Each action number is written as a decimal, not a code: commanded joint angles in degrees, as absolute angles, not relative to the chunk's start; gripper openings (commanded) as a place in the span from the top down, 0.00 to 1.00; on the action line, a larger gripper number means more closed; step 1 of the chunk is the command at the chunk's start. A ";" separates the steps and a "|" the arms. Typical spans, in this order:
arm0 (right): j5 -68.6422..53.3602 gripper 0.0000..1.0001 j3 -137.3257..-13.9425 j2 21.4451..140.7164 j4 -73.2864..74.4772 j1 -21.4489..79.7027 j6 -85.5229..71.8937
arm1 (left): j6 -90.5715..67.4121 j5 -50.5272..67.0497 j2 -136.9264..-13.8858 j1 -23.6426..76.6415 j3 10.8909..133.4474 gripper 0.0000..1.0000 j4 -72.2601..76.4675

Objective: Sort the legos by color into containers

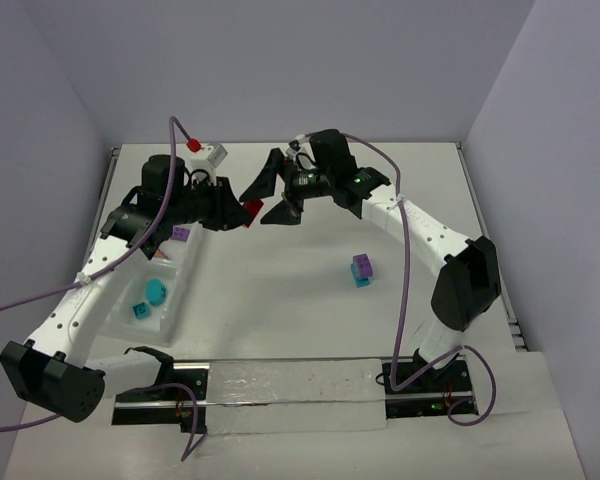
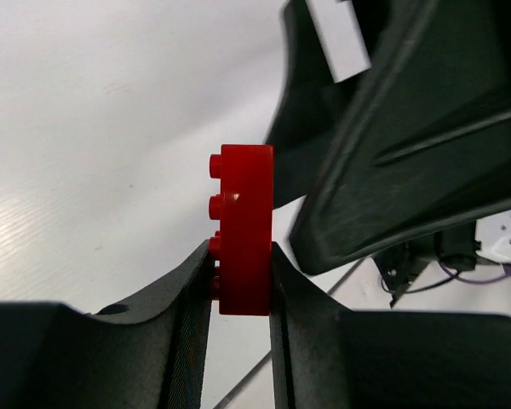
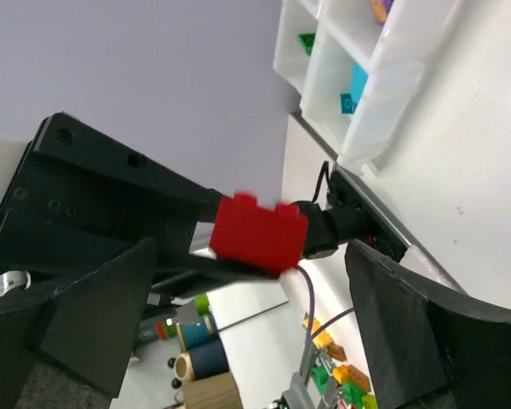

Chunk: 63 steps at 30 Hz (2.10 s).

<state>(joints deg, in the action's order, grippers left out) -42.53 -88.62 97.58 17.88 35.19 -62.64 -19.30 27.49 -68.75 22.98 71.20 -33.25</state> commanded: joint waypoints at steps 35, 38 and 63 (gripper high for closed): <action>-29.71 0.00 -86.75 84.35 40.61 21.38 -41.19 | -44.53 -15.97 -94.93 -13.92 80.23 1.00 -41.10; -29.71 0.00 -87.04 84.76 40.61 21.53 -41.50 | -44.72 -15.67 -97.10 -14.06 80.47 1.00 -40.79; -0.75 0.00 -84.69 80.59 53.26 21.50 -28.05 | -40.26 -18.83 -87.62 -8.66 83.52 0.21 -45.40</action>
<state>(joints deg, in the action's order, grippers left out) -18.99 -86.58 85.72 47.22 21.46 -34.64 -42.90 -16.77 -94.49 -12.42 78.73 -44.22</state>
